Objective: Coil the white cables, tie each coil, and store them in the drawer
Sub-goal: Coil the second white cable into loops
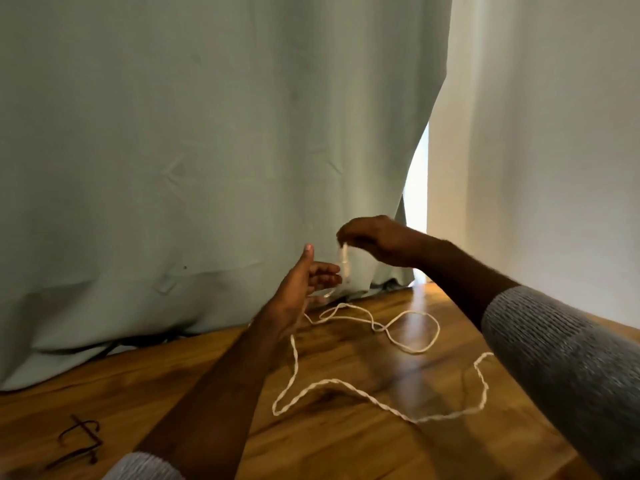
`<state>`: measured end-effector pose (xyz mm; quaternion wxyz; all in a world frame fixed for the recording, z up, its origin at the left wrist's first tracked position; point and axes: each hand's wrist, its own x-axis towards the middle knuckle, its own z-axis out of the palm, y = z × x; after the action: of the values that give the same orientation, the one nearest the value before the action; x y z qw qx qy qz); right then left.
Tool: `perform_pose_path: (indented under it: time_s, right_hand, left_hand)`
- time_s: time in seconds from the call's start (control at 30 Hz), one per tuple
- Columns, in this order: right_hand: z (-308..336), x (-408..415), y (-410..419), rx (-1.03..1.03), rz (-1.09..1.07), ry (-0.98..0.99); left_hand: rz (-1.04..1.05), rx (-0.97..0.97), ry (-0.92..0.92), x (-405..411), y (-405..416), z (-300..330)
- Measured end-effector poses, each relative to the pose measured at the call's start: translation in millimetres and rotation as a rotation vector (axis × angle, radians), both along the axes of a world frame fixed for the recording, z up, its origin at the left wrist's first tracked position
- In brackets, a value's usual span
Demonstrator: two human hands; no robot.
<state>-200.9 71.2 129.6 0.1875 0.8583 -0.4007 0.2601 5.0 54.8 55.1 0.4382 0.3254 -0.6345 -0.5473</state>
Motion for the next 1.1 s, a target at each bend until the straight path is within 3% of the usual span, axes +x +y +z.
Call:
perform_pose_path:
  time_s: [0.1, 0.2, 0.4, 0.53, 0.6, 0.63, 0.73, 0.8, 0.93, 1.1]
  right_hand:
    - [8, 41, -6, 0.080, 0.084, 0.055]
    - [2, 69, -10, 0.143, 0.219, -0.091]
    - [-55, 129, 5, 0.462, 0.352, -0.992]
    - [-92, 169, 12, 0.844, 0.408, -1.482]
    - [-97, 173, 13, 0.875, 0.320, -1.419]
    - [-99, 172, 12, 0.840, 0.192, -1.269]
    - [-109, 161, -8, 0.558, -0.105, -0.571]
    - [-117, 154, -22, 0.428, -0.219, -0.303]
    - [-141, 162, -29, 0.359, -0.346, -0.134]
    - [-182, 186, -23, 0.442, -0.419, -0.229]
  left_hand:
    - [-0.080, 0.027, 0.022, 11, 16, 19]
    - [-0.006, -0.002, 0.072, 31, 28, 25]
    - [-0.266, 0.116, 0.388, 60, 42, 39]
    - [-0.266, 0.091, 0.354, 71, 35, 37]
    - [-0.282, 0.098, 0.406, 81, 31, 29]
    - [-0.284, 0.102, 0.432, 87, 29, 25]
    - [-0.253, 0.110, 0.486, 98, 24, 7]
    - [-0.216, 0.128, 0.547, 103, 20, -10]
    - [-0.117, 0.191, 0.652, 113, 10, -53]
    - [0.130, 0.231, 0.768, 117, -4, -102]
